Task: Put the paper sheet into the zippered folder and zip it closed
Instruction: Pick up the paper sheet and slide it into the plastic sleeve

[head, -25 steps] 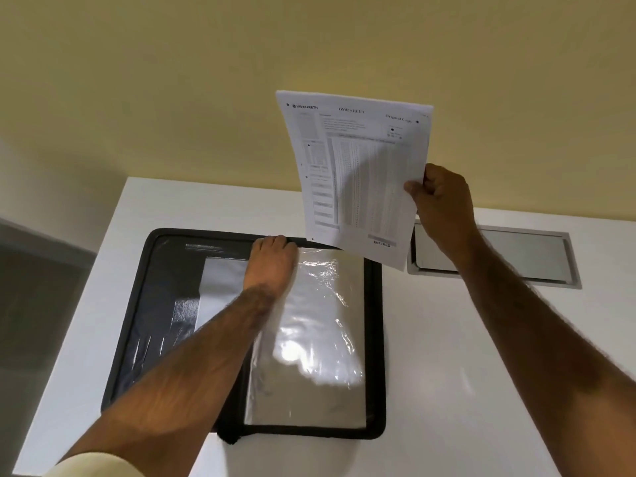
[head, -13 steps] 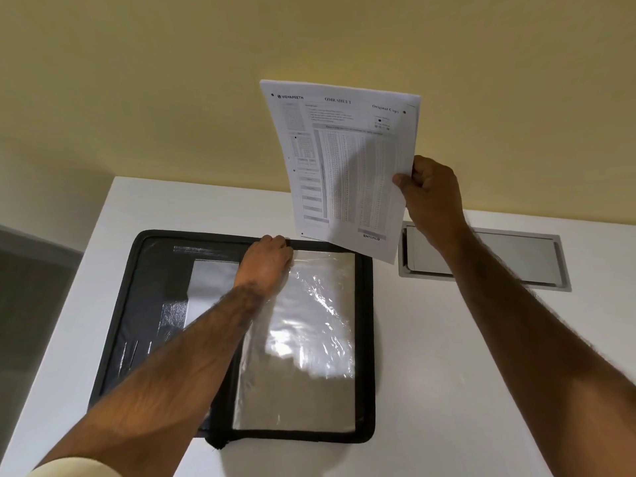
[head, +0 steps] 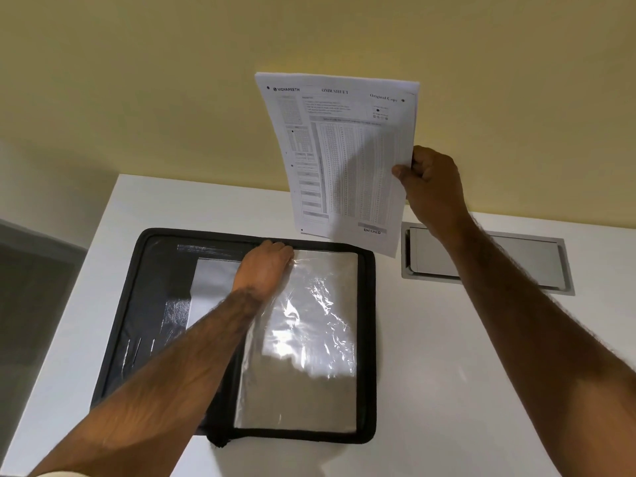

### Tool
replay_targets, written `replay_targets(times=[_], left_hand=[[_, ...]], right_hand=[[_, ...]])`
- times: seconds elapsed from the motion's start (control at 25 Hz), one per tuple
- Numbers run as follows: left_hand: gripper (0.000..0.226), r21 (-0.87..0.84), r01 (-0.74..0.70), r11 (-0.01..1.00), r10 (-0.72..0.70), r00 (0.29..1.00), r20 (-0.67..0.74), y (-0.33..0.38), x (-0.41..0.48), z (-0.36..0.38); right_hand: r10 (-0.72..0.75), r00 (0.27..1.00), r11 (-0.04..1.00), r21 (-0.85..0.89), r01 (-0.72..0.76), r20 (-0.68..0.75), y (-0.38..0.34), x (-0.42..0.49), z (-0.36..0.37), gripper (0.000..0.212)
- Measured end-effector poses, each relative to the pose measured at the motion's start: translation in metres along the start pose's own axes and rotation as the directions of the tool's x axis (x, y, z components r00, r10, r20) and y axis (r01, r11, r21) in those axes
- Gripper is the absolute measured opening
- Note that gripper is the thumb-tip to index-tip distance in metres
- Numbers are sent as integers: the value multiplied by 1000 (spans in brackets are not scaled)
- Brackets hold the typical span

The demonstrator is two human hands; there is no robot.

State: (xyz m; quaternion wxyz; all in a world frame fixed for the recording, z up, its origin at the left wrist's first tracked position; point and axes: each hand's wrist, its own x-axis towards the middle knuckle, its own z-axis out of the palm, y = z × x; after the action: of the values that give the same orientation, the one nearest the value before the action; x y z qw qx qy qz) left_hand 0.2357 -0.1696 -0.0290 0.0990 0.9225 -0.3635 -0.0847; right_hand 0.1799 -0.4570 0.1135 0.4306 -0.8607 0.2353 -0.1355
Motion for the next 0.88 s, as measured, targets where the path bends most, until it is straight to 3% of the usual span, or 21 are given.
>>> replay_targets(times=[0.2, 0.4, 0.68, 0.88], left_hand=[[19, -132, 86, 987, -88, 996, -3, 9, -15, -2], [19, -156, 105, 982, -103, 994, 23, 9, -14, -5], [20, -164, 117, 980, -114, 993, 32, 8, -16, -11], [16, -165, 85, 983, -62, 989, 136, 14, -14, -11]], right_hand=[[0, 987, 1000, -14, 2, 161, -15, 21, 6, 21], [-55, 944, 968, -215, 131, 324, -32, 39, 18, 18], [-65, 919, 938, -291, 189, 389, -36, 43, 41, 15], [-5, 908, 968, -226, 109, 419, -34, 44, 63, 15]])
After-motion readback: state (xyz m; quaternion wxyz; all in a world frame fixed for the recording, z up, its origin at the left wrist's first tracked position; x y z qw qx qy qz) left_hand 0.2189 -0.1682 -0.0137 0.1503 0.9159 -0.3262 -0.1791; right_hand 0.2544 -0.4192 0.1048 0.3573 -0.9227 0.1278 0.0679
